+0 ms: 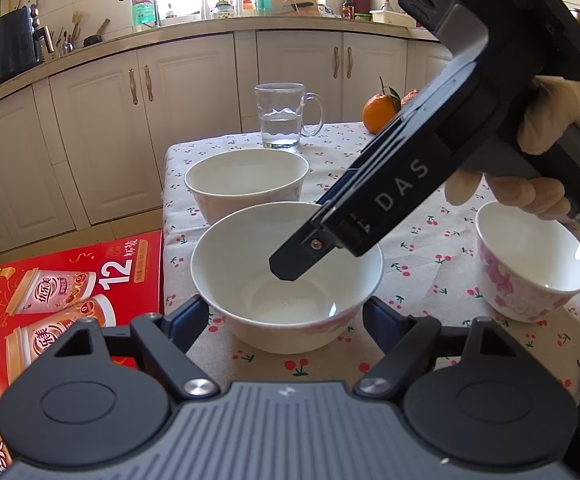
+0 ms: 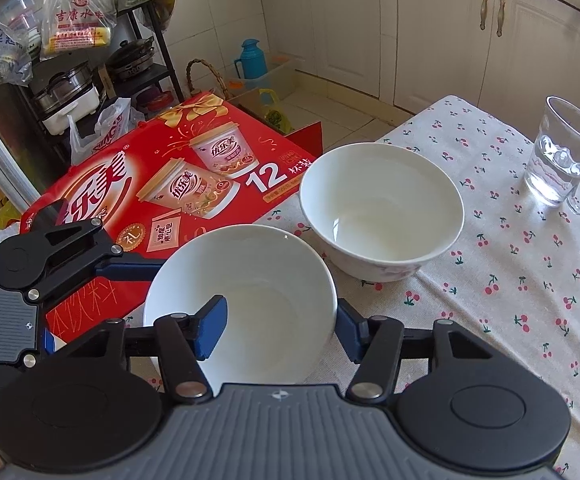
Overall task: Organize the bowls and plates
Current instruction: 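Carry the held bowl with the right tool and lower it into the first bowl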
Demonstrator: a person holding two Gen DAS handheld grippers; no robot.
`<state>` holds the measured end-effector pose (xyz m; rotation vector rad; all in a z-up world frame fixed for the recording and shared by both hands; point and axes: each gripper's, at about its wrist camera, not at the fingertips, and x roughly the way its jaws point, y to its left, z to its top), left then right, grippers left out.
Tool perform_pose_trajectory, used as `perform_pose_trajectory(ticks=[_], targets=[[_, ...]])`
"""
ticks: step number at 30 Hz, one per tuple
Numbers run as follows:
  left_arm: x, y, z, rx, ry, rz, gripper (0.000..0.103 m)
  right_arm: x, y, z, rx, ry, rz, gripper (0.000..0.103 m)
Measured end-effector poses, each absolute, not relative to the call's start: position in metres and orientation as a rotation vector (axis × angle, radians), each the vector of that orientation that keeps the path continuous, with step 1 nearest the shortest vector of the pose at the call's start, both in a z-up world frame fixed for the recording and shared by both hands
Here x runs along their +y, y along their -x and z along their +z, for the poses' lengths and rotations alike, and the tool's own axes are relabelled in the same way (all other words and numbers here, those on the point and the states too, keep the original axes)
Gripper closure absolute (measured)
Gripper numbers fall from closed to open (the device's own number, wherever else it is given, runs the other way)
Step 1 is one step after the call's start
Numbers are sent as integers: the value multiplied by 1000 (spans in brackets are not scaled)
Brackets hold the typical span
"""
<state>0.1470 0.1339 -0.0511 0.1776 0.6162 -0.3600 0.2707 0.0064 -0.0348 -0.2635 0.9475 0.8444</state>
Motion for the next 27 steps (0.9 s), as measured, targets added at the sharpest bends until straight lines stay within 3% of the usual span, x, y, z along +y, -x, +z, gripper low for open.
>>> perform_pose_trajectory(ticks=[27], targets=[[72,-100,-3,552,-224,-498,19,-75,-202,28,876,229,784,39]])
